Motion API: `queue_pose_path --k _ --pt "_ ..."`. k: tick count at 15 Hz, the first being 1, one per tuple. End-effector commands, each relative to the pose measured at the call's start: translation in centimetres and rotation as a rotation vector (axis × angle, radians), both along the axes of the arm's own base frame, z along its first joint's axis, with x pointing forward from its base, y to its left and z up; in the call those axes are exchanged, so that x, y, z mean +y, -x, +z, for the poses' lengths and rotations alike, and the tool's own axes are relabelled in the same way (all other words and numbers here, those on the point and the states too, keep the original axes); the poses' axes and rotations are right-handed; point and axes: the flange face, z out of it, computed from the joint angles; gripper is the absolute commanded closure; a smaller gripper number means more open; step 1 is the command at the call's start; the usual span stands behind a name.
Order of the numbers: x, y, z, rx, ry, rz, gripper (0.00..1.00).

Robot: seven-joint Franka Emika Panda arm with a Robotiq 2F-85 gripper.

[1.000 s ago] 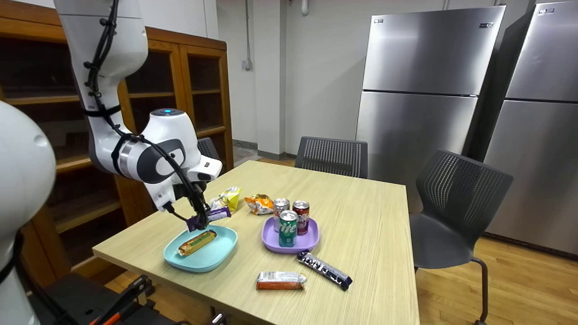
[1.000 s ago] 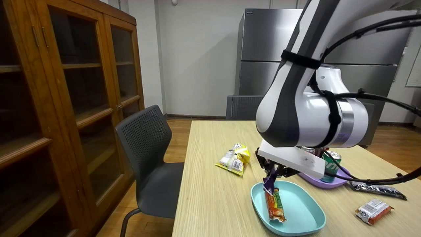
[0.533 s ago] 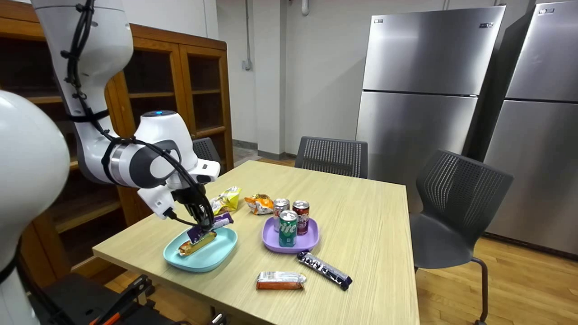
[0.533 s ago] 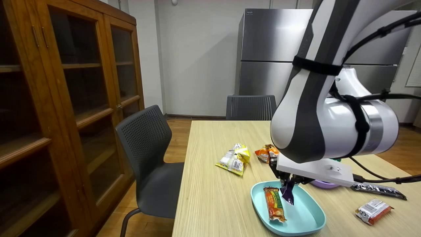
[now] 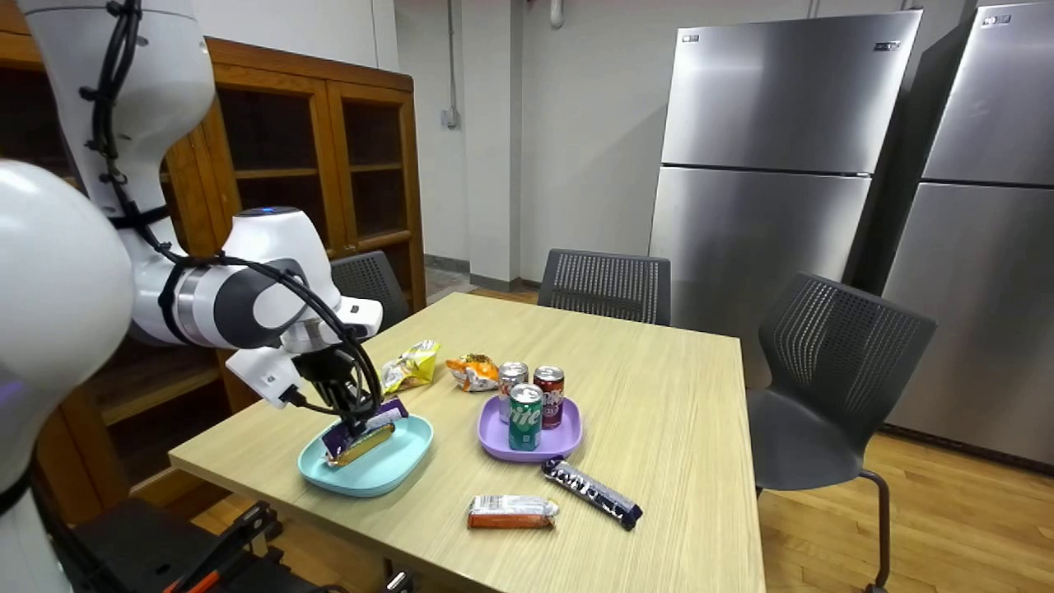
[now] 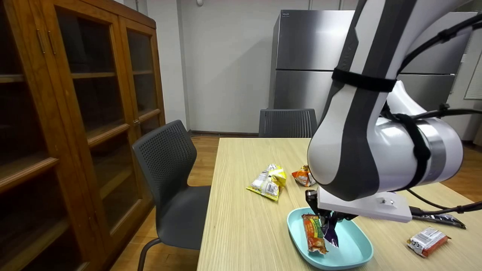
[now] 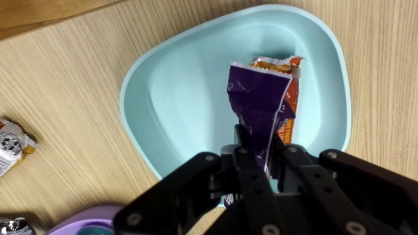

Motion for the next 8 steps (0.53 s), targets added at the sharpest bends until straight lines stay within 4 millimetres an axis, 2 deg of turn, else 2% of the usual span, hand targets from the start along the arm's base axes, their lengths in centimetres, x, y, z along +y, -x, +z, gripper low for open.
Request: queue_pose_path --k 1,4,5,6,8 --pt "-0.26 0.73 0.22 0.042 0.009 0.026 0.96" --pt "-0.45 0.92 -0.07 0.062 0.014 0.023 0.96" --pt "-0.51 0.94 -0.11 0.065 0.015 0.020 0.60" --pt "-0.57 0.93 -0.10 0.067 0.016 0.019 0.58" --pt "-0.79 0.86 0.03 0.066 0.019 0.016 0.45"
